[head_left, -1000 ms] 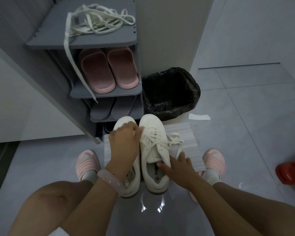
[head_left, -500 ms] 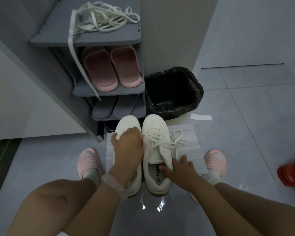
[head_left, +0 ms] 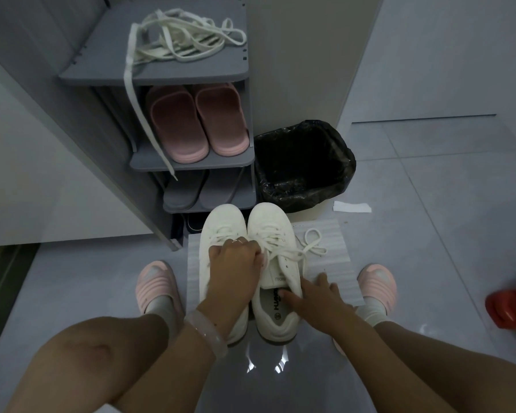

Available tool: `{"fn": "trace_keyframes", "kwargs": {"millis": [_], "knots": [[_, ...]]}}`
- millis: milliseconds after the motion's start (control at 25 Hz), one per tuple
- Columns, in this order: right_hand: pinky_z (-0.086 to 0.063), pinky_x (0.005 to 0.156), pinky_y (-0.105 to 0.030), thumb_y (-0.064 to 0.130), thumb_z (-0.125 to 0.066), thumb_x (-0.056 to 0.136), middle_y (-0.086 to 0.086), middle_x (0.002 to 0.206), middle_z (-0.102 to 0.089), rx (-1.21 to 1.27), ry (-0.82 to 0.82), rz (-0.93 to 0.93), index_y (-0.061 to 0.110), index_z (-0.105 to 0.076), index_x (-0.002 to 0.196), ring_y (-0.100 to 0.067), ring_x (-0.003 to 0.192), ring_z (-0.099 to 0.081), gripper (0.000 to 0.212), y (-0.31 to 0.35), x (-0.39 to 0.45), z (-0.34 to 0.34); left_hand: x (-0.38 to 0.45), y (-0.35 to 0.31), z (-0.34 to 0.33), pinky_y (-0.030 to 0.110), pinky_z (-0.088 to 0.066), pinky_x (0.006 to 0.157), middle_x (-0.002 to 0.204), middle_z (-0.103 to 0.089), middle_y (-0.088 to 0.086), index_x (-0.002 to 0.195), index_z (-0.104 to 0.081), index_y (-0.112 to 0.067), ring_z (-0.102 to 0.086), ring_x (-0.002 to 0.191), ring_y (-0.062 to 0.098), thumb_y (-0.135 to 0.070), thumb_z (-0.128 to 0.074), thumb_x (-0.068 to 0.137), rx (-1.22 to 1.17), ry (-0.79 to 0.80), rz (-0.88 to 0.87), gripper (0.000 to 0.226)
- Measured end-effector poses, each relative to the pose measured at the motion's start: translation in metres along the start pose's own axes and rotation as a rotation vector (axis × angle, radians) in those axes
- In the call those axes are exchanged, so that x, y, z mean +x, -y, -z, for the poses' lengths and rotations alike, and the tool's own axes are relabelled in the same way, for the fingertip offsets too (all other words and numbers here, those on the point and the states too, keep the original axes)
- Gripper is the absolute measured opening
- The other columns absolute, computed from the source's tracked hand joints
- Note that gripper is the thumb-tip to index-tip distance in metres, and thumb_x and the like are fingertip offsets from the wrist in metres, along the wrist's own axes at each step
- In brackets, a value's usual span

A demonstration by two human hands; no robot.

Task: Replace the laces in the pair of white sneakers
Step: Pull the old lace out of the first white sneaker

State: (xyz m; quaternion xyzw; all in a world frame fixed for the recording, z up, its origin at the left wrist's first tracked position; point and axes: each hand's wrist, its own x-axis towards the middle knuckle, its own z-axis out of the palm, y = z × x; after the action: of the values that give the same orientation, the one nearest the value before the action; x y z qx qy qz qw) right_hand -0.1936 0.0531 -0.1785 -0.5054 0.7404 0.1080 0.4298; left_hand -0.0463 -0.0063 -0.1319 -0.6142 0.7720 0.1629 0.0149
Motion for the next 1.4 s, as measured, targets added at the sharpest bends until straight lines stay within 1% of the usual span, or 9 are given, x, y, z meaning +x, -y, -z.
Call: {"fn": "trace_keyframes", "kwargs": {"millis": [120,320,560,760,960,1080,1160,1280,1400], "knots": [[-0.015,0.110,-0.061,0.068,-0.032,0.087,-0.013,0.157,0.008,0.020,0.008,0.014,0.037,-0.015,0.146,-0.039,0.143,0.001,0.068,-0.002,0.002,-0.001,0.002,-0.007,0.002,0.036,-0.033,0.084,0.100,-0.060,0.001,0.096,-0.060,-0.014,-0.055,0.098,0.022,-0.022,-0.039,0.095,0.024,-0.118,-0.090,0.023],[-0.012,0.112,-0.059,0.069,-0.032,0.087,-0.019,0.155,0.008,0.028,0.021,0.040,0.039,-0.015,0.146,-0.040,0.143,0.007,0.069,-0.007,0.009,-0.005,0.011,0.012,0.026,0.041,-0.041,0.071,0.084,-0.063,0.014,0.084,-0.065,-0.004,-0.058,0.074,0.032,-0.018,-0.046,0.087,-0.355,-0.673,0.069,0.023],[-0.012,0.113,-0.058,0.068,-0.033,0.087,-0.020,0.155,0.008,0.041,0.023,0.028,0.037,-0.016,0.146,-0.041,0.142,0.006,0.069,-0.003,0.006,-0.004,0.001,0.002,0.001,0.034,-0.032,0.086,0.093,-0.058,0.001,0.086,-0.059,-0.015,-0.053,0.099,0.021,-0.040,-0.044,0.092,-0.092,0.016,0.073,0.030],[-0.012,0.112,-0.059,0.069,-0.034,0.086,-0.018,0.155,0.009,0.063,0.036,0.032,0.037,-0.017,0.146,-0.041,0.142,0.008,0.069,-0.005,0.006,-0.005,0.003,0.002,0.001,0.034,-0.030,0.085,0.104,-0.060,0.004,0.097,-0.057,-0.012,-0.052,0.104,0.024,-0.026,-0.041,0.096,-0.030,-0.106,-0.002,0.022],[-0.015,0.111,-0.059,0.070,-0.032,0.086,-0.019,0.155,0.000,0.039,0.059,0.017,0.035,-0.022,0.145,-0.042,0.142,-0.002,0.070,-0.002,0.004,-0.002,0.012,0.021,0.036,0.044,-0.038,0.083,0.098,-0.059,0.019,0.098,-0.058,0.000,-0.053,0.094,0.036,-0.015,-0.044,0.094,-0.349,-0.543,0.216,0.021],[-0.038,0.099,-0.050,0.077,-0.035,0.078,-0.012,0.116,-0.055,0.009,-0.069,0.013,0.026,-0.056,0.095,-0.031,0.114,-0.052,0.058,0.007,-0.007,0.010,0.011,0.030,0.039,0.045,-0.037,0.091,0.117,-0.055,0.015,0.121,-0.048,-0.008,-0.051,0.109,0.035,-0.026,-0.050,0.092,-0.355,-0.377,0.301,0.034],[-0.045,0.085,-0.034,0.071,-0.042,0.080,0.001,0.082,-0.058,-0.032,-0.339,0.078,0.022,-0.050,0.076,-0.018,0.085,-0.060,0.050,0.017,-0.014,0.024,0.002,0.026,0.029,0.048,-0.032,0.102,0.142,-0.035,0.013,0.144,-0.022,-0.016,-0.038,0.127,0.032,-0.033,-0.055,0.090,-0.281,-0.217,0.287,0.066],[-0.037,0.068,-0.026,0.048,-0.046,0.091,0.001,0.086,-0.057,0.117,-0.656,0.235,0.018,-0.051,0.087,-0.015,0.078,-0.054,0.030,0.030,-0.017,0.040,-0.018,0.010,0.002,0.051,-0.014,0.115,0.156,-0.001,0.006,0.148,-0.003,-0.029,-0.007,0.144,0.026,-0.039,-0.043,0.094,-0.057,-0.046,0.061,0.068],[-0.036,0.072,-0.024,0.020,-0.043,0.097,-0.006,0.105,-0.058,0.205,-0.684,0.327,0.013,-0.058,0.108,-0.020,0.093,-0.055,0.021,0.037,-0.004,0.041,-0.033,0.008,-0.021,0.065,-0.039,0.094,0.144,-0.041,0.011,0.137,-0.033,-0.029,-0.043,0.131,0.031,-0.045,-0.073,0.069,0.167,-0.025,-0.134,0.081]]}}
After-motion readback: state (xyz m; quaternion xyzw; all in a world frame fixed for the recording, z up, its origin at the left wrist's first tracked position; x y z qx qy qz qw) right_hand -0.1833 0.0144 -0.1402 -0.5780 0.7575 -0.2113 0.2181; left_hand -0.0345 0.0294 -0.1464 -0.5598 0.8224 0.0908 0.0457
